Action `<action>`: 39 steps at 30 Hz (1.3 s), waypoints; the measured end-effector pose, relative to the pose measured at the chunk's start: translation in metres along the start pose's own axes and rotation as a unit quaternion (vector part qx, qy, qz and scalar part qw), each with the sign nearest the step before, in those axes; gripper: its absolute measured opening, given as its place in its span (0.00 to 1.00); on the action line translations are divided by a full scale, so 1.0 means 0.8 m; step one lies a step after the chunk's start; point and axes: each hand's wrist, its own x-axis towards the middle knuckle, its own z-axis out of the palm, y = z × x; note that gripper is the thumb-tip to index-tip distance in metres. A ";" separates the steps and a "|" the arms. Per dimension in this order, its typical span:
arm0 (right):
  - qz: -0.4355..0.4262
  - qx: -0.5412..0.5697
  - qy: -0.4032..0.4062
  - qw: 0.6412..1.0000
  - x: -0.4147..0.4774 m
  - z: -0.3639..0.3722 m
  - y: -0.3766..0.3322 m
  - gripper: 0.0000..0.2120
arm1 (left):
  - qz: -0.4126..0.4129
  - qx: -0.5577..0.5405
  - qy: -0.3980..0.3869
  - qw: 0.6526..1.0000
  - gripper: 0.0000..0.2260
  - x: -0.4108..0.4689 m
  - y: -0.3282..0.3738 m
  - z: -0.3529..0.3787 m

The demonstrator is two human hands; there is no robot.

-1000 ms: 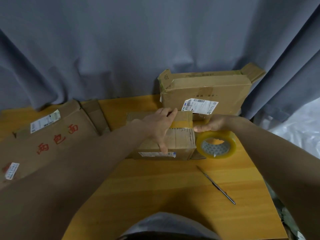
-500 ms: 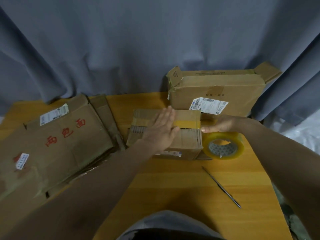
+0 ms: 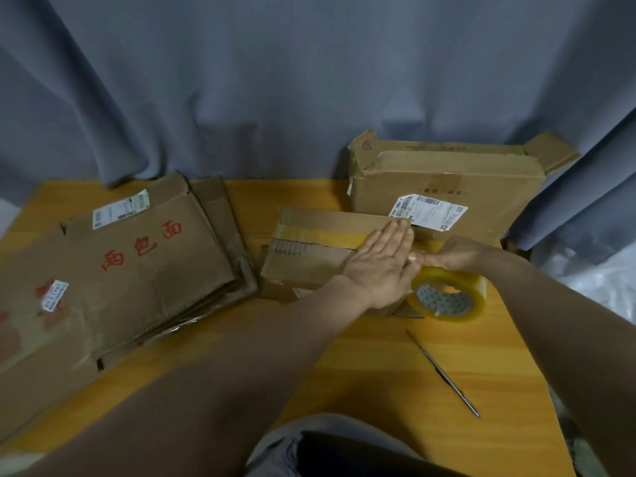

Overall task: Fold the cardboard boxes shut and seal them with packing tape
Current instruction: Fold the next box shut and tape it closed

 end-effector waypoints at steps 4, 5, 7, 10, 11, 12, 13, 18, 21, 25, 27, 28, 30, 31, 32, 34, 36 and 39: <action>0.026 0.023 0.012 0.999 0.008 0.000 0.007 0.34 | -0.012 0.042 -0.006 0.999 0.26 -0.027 -0.062 -0.002; 0.032 0.029 0.012 0.999 0.008 0.000 0.007 0.34 | -0.053 0.036 0.005 0.998 0.26 -0.041 -0.086 -0.006; 0.031 0.035 0.010 0.999 0.010 0.001 0.005 0.36 | -0.124 0.051 0.009 0.991 0.26 -0.070 -0.125 -0.015; 0.018 0.033 0.016 0.999 0.011 0.006 0.000 0.38 | -0.214 0.076 0.008 0.974 0.27 -0.083 -0.149 -0.020; 0.015 0.040 0.022 0.999 0.011 0.008 -0.002 0.37 | -0.246 0.074 0.023 0.966 0.27 -0.079 -0.144 -0.018; 0.017 0.040 0.024 0.999 0.009 0.010 -0.004 0.36 | -0.266 0.064 0.037 0.961 0.28 -0.072 -0.132 -0.015; 0.021 0.035 0.027 0.999 0.007 0.013 -0.008 0.35 | -0.263 0.046 0.047 0.963 0.29 -0.063 -0.114 -0.013; 0.027 0.032 -0.010 0.999 0.005 0.042 -0.031 0.37 | -0.102 -0.026 0.006 0.994 0.27 -0.024 -0.031 0.000; 0.030 0.108 -0.006 0.994 0.005 0.067 -0.029 0.38 | -0.094 -0.007 0.018 0.995 0.28 -0.025 -0.039 0.009; 0.018 0.229 -0.015 0.973 0.003 0.075 -0.002 0.36 | -0.124 0.021 0.029 0.992 0.32 -0.032 -0.043 0.015; -0.002 0.261 -0.044 0.964 -0.002 0.071 0.005 0.27 | -0.138 0.023 0.026 0.990 0.33 -0.029 -0.039 0.016; -0.011 0.256 -0.050 0.965 -0.003 0.071 0.003 0.19 | -0.142 0.024 0.027 0.989 0.34 -0.028 -0.037 0.016; -0.013 0.188 -0.022 0.982 0.007 0.074 -0.005 0.18 | -0.148 0.026 0.026 0.988 0.33 -0.026 -0.032 0.014; -0.007 0.133 -0.005 0.991 0.011 0.078 -0.011 0.19 | -0.155 0.024 0.024 0.987 0.33 -0.024 -0.028 0.013; -0.007 0.092 0.011 0.996 0.017 0.082 -0.016 0.20 | -0.169 0.021 0.022 0.985 0.33 -0.022 -0.023 0.014; 0.002 0.051 0.019 0.999 0.026 0.086 -0.024 0.20 | -0.218 0.005 0.022 0.976 0.34 -0.017 -0.012 0.016; 0.012 0.059 0.008 0.998 0.025 0.086 -0.027 0.23 | -0.254 -0.008 0.025 0.967 0.34 -0.013 -0.005 0.017; 0.011 0.097 -0.017 0.995 0.019 0.081 -0.026 0.34 | -0.225 0.004 0.004 0.974 0.34 -0.010 -0.010 0.011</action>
